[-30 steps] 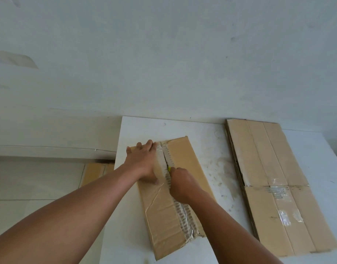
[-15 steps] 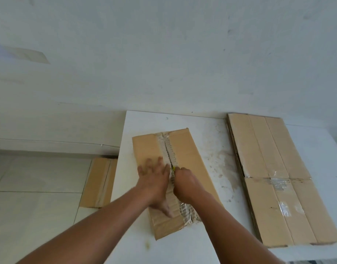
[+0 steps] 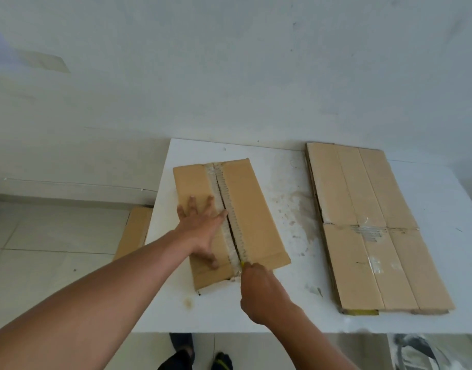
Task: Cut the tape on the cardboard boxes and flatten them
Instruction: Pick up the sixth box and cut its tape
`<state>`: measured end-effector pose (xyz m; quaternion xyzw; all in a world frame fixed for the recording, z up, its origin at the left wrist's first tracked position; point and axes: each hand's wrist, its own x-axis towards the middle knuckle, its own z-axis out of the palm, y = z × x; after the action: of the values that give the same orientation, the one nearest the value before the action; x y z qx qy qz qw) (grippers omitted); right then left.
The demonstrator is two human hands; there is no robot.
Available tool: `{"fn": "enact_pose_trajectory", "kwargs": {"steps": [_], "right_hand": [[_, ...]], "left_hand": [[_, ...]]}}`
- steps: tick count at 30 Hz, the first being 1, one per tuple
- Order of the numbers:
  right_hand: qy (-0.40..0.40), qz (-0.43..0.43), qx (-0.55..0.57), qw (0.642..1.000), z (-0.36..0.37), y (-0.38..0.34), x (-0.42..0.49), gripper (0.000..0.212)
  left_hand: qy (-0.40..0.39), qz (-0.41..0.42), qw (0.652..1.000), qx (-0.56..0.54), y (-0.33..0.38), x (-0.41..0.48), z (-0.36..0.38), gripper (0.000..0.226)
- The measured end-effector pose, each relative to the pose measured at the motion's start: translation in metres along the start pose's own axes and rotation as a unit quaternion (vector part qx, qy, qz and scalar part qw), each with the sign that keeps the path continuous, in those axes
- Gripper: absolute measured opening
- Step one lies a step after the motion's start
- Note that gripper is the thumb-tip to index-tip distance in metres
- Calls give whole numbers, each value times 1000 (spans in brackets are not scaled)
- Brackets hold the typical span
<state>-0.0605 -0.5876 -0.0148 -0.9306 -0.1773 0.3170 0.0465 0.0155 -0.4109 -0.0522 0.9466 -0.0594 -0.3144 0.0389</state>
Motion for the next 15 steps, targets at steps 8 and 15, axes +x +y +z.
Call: {"fn": "enact_pose_trajectory", "kwargs": {"steps": [8,15], "right_hand": [[18,-14,21,1000,3,5,-15,29],[12,7,72,997,19,18,-28,23]], "left_hand": [[37,152,986,55,44,-32,23,117],[46,157,985,57,45,-30,26,115]]}}
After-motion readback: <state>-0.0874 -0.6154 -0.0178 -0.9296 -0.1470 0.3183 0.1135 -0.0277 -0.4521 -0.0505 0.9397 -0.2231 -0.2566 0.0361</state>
